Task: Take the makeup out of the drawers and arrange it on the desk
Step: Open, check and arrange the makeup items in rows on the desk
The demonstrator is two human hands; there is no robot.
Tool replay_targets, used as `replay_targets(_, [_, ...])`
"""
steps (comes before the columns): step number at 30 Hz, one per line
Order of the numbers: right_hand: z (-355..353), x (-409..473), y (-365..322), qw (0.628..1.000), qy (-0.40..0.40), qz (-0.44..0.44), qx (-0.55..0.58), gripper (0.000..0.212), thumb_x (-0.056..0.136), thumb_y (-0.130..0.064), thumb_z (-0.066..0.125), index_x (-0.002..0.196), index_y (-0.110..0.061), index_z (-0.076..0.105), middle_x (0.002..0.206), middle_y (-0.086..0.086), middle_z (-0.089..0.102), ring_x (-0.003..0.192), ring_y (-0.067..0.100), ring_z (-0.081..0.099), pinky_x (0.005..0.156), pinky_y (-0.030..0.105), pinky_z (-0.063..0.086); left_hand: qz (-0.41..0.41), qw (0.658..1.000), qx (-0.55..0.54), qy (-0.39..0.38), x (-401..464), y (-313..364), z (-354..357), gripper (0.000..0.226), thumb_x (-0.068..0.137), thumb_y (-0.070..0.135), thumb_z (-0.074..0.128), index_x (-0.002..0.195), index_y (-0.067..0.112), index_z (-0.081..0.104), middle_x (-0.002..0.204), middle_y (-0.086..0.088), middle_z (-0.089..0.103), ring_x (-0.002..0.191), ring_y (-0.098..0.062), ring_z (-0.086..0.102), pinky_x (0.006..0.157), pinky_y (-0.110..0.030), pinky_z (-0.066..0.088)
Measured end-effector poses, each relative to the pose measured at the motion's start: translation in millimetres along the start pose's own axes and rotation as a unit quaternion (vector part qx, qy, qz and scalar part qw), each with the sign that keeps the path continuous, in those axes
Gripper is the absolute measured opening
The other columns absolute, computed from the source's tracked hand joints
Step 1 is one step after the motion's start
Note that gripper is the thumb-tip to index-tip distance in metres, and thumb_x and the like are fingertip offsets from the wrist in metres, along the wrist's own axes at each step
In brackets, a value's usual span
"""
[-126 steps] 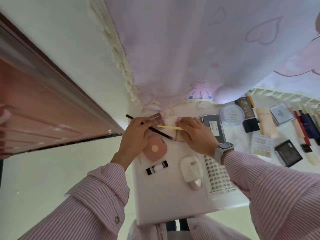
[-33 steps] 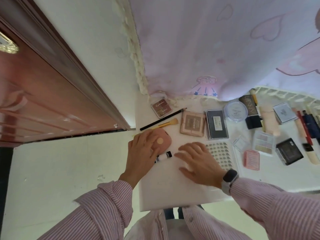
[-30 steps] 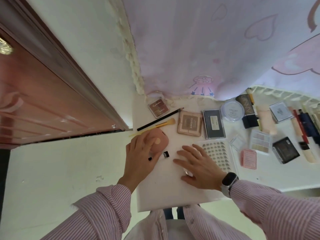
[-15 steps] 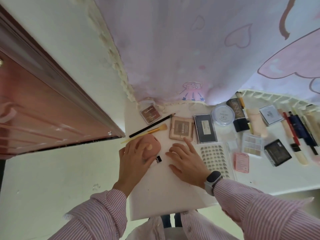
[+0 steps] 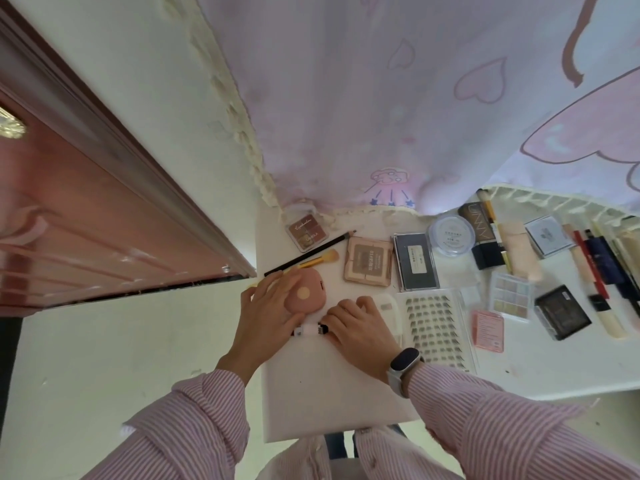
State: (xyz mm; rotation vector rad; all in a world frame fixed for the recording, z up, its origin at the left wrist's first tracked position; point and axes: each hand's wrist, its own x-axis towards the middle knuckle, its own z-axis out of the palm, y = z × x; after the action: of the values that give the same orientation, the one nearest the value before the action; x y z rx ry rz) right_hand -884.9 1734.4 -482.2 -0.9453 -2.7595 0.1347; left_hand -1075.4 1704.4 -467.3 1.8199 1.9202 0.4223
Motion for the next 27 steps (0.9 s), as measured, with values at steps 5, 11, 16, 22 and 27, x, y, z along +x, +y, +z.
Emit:
replay_targets(5, [-7.5, -6.3, 13.2, 0.999, -0.01, 0.025, -0.022, 0.02, 0.084, -0.025, 0.045, 0.085, -0.018, 0.064, 0.085, -0.005, 0.064, 0.079, 0.016, 0.049, 0.072, 0.031, 0.029, -0.004, 0.999, -0.011, 0.038, -9.4, -7.3, 1.6, 0.063, 0.076, 0.032, 0.065, 0.135, 0.025, 0.042, 0.144, 0.006, 0.038, 0.126, -0.007, 0.031, 0.093, -0.029, 0.023])
replay_targets(11, [-17.2, -4.2, 16.2, 0.996, -0.06, 0.06, -0.041, 0.023, 0.082, -0.027, 0.041, 0.082, -0.018, 0.063, 0.083, -0.005, 0.064, 0.077, 0.019, 0.058, 0.075, 0.034, 0.029, -0.055, 0.987, -0.05, 0.141, -32.9, 11.7, 8.4, 0.038, 0.076, 0.028, 0.049, 0.113, 0.019, 0.05, 0.112, -0.008, 0.058, 0.103, -0.014, 0.043, 0.083, -0.029, 0.038])
replay_targets(16, [-25.5, 1.5, -0.3, 0.993, -0.076, 0.082, 0.037, 0.024, 0.083, -0.029, 0.042, 0.083, -0.018, 0.062, 0.083, -0.005, 0.064, 0.079, 0.018, 0.054, 0.072, 0.031, 0.027, -0.026, 0.995, -0.052, 0.083, -56.0, 23.7, 21.9, 0.036, 0.081, 0.035, 0.045, 0.111, 0.015, 0.056, 0.108, -0.003, 0.06, 0.099, -0.011, 0.044, 0.085, -0.027, 0.042])
replay_targets(22, [-58.2, 1.9, -23.6, 0.855, -0.128, 0.286, 0.414, 0.013, 0.091, -0.018, 0.054, 0.102, -0.014, 0.06, 0.085, -0.004, 0.059, 0.073, 0.005, 0.05, 0.068, 0.014, 0.039, -0.14, 0.947, -0.288, 0.022, -61.6, 42.6, 3.9, 0.021, 0.087, 0.018, 0.061, 0.096, 0.036, 0.055, 0.098, 0.017, 0.06, 0.083, 0.0, 0.053, 0.074, -0.007, 0.041])
replay_targets(27, [-56.8, -10.7, -31.5, 0.786, -0.228, 0.337, 0.465, 0.016, 0.093, -0.021, 0.05, 0.105, -0.023, 0.06, 0.077, -0.011, 0.061, 0.068, 0.003, 0.054, 0.066, 0.015, 0.043, -0.246, 0.847, -0.465, 0.069, -58.2, 52.7, -5.1, 0.01, 0.087, 0.013, 0.06, 0.086, 0.023, 0.061, 0.085, 0.003, 0.065, 0.072, -0.007, 0.057, 0.065, -0.011, 0.046])
